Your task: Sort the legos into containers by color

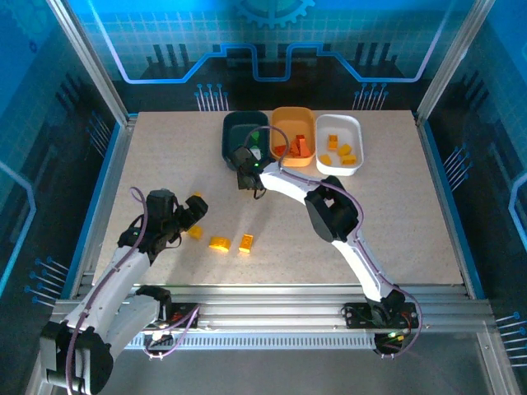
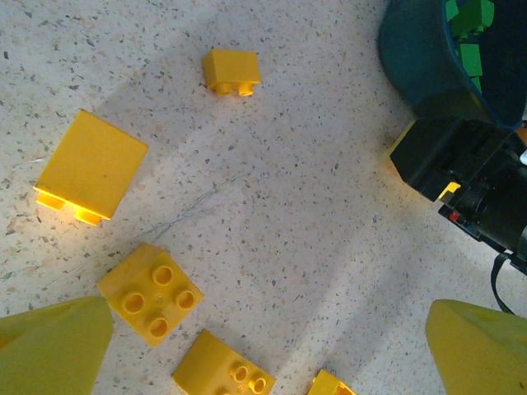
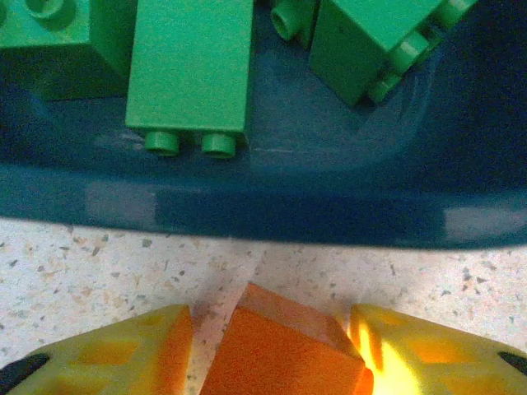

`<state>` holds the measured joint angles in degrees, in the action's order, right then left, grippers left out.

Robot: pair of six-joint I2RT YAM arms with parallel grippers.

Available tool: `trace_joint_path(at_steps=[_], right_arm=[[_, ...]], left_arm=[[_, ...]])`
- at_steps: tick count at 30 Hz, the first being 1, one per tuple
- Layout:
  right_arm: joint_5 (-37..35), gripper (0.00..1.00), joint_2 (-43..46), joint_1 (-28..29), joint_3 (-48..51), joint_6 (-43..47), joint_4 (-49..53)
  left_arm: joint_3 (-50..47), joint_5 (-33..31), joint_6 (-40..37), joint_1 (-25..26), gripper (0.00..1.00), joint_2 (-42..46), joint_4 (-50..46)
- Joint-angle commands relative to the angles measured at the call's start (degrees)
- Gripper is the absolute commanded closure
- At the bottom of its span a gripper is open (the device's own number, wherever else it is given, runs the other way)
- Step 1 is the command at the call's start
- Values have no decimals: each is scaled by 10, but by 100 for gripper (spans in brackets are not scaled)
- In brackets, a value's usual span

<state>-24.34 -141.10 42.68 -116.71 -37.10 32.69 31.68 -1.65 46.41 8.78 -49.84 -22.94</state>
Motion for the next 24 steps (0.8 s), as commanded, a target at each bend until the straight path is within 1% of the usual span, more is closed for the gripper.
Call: trace_joint_path(at_steps=[1, 7, 16, 24], right_arm=[[-15, 49, -20, -7, -15, 5, 13], [-21, 53, 1, -6, 7, 11, 1], [-27, 58, 75, 2, 96, 37, -51], [-31, 57, 197, 9, 198, 64, -89]], left_arm=[[10, 10, -13, -5, 1, 8, -15], [10, 10, -14, -5, 1, 7, -15], [7, 22, -7, -6, 1, -2, -1], [3, 50, 1, -5, 1, -25, 23]])
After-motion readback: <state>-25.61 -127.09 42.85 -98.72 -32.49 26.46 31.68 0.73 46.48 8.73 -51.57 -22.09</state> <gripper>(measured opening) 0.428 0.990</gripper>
